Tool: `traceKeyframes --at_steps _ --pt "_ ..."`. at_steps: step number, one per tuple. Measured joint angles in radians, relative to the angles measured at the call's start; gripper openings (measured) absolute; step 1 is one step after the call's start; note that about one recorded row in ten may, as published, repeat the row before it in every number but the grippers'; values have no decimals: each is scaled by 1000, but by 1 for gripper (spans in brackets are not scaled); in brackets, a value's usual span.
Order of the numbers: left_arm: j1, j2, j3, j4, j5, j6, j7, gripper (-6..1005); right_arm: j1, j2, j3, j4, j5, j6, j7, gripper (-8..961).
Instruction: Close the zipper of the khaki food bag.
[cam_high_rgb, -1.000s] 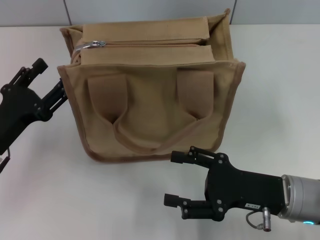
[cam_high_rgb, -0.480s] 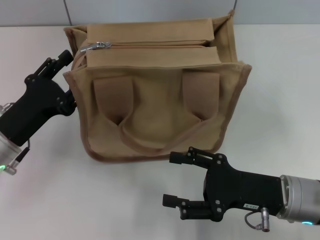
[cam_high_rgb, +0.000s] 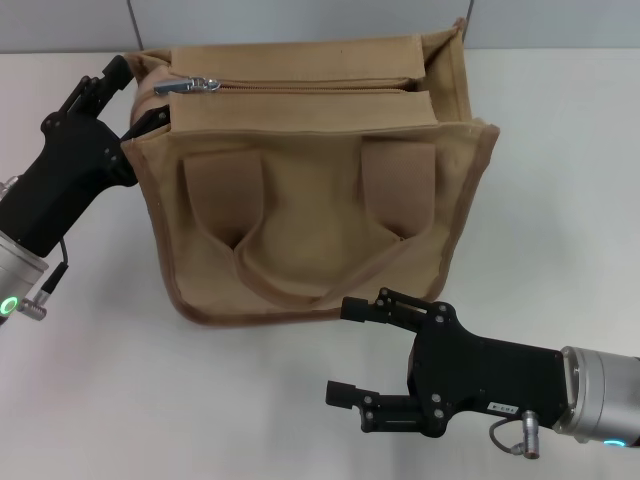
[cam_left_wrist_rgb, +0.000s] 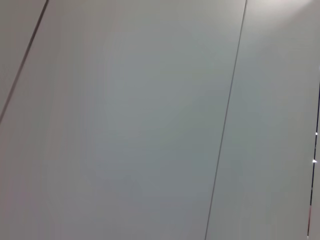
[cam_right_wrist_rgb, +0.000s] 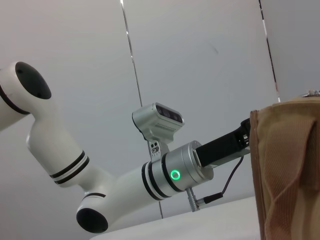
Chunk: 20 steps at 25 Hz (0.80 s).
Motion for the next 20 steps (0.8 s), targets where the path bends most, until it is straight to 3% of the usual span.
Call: traceKeyframes --at_steps 18,20 --pt "3 -1 -4 -4 3 -18 -5 666 4 0 -1 8 0 24 0 791" --pt "4 -1 -4 -4 4 -14 -7 589 4 0 -1 8 0 24 0 790"
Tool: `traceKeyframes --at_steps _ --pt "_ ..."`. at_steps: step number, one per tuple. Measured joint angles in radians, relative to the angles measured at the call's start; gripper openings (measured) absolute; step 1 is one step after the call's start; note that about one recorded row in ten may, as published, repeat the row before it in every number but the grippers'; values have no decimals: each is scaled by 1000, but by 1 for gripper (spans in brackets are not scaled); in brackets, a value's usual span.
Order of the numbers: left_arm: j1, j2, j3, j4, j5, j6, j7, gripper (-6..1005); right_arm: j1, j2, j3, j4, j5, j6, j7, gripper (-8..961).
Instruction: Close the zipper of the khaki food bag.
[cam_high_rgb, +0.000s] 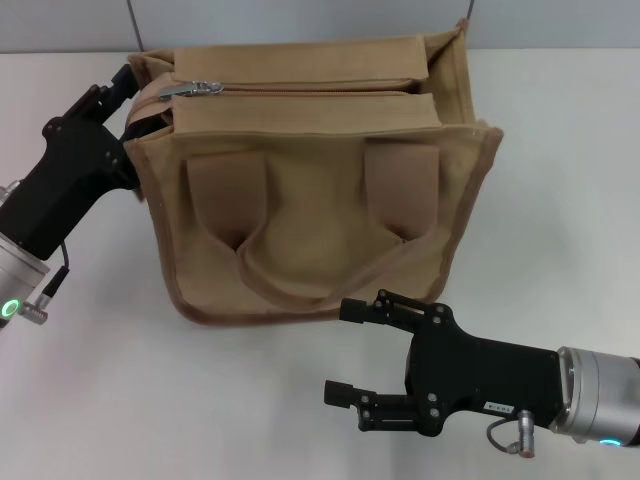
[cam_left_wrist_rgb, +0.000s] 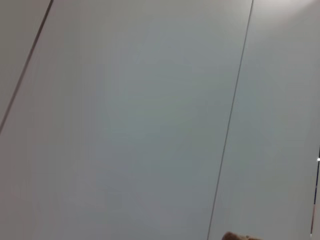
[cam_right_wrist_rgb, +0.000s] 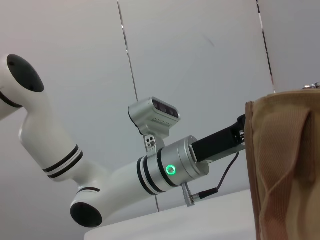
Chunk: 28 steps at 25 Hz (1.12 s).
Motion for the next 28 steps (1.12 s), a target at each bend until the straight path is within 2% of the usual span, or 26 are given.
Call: traceKeyframes --at_steps 9,20,28 --pt "1 0 1 0 3 11 -7 226 -1 0 1 1 0 2 0 784" --pt "24 2 -22 0 -2 16 -6 77 -2 0 8 3 0 15 0 777" --pt "25 -1 -21 0 -3 20 3 83 -1 0 10 4 0 17 0 772"
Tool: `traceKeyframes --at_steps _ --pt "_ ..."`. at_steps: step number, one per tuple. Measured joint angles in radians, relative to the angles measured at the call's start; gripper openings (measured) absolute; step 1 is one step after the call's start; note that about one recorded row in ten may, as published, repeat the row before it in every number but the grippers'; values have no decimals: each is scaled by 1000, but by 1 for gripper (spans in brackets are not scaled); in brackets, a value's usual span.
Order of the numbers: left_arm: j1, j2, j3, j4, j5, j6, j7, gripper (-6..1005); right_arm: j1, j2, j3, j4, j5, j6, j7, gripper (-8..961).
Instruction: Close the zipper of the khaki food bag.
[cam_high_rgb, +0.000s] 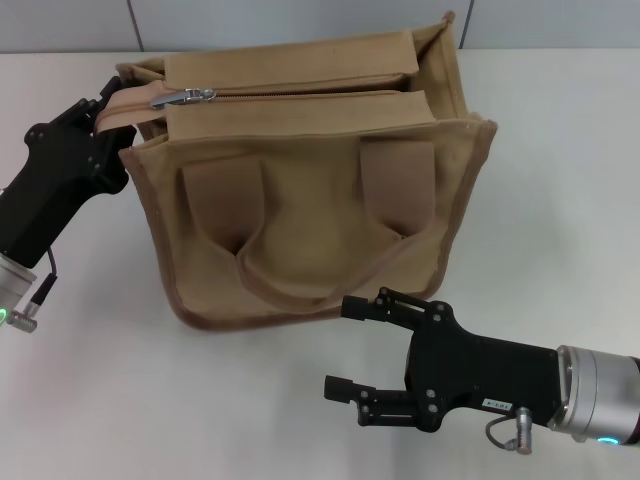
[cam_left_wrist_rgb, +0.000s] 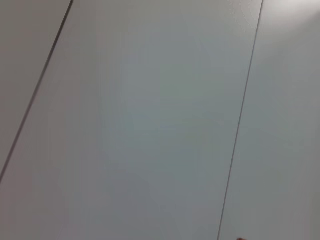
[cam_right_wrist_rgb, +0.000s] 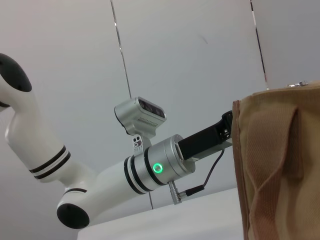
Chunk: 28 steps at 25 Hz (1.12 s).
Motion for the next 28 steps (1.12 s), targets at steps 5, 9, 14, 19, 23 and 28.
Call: traceKeyframes --at_steps 5,9,14,19,23,28 --pt "-3 1 7 0 6 0 0 86 0 0 0 2 0 0 0 769" --pt "0 0 4 0 5 2 1 123 0 0 0 2 0 1 0 767" --pt "5 0 3 0 4 5 1 160 -1 0 0 5 0 7 0 764" --pt "8 -1 1 0 3 5 1 182 -1 0 0 5 0 8 0 760" --pt "8 -1 5 0 6 4 1 204 -1 0 0 5 0 8 0 758" --pt "26 0 2 -1 5 20 1 245 -1 0 0 5 0 8 0 755"
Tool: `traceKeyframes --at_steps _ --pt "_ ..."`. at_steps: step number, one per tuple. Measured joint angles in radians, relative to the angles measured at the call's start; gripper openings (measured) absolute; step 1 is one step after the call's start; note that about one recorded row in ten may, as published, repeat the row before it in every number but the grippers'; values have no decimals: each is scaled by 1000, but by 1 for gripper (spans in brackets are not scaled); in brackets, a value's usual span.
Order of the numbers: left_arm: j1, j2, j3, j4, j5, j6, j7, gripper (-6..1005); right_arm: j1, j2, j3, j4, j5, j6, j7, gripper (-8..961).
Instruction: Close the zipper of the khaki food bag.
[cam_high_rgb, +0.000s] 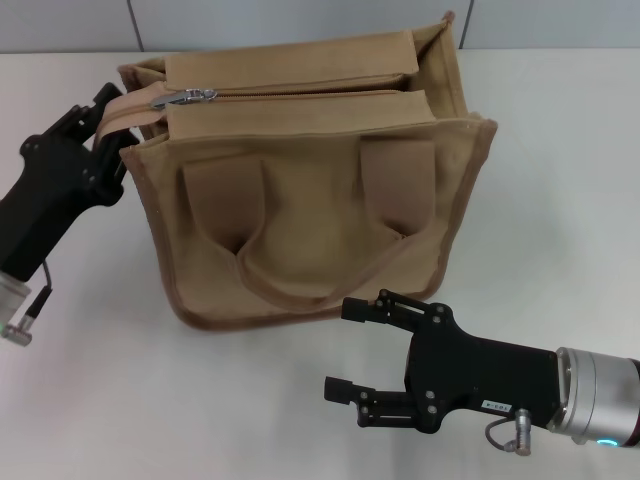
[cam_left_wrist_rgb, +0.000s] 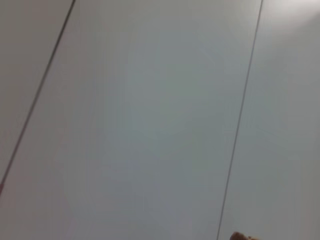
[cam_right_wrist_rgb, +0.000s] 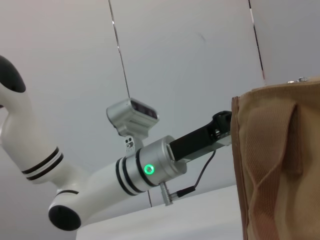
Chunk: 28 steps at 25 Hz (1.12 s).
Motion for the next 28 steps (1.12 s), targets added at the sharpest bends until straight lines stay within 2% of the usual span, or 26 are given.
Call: traceKeyframes --at_steps 6,20,28 --pt "27 2 -16 -15 -3 19 0 251 7 0 0 0 0 6 0 751" --pt "0 2 -5 -15 4 17 1 220 18 0 0 22 0 29 0 743" --pt "-2 1 1 -61 5 17 122 159 19 0 0 21 0 31 0 738"
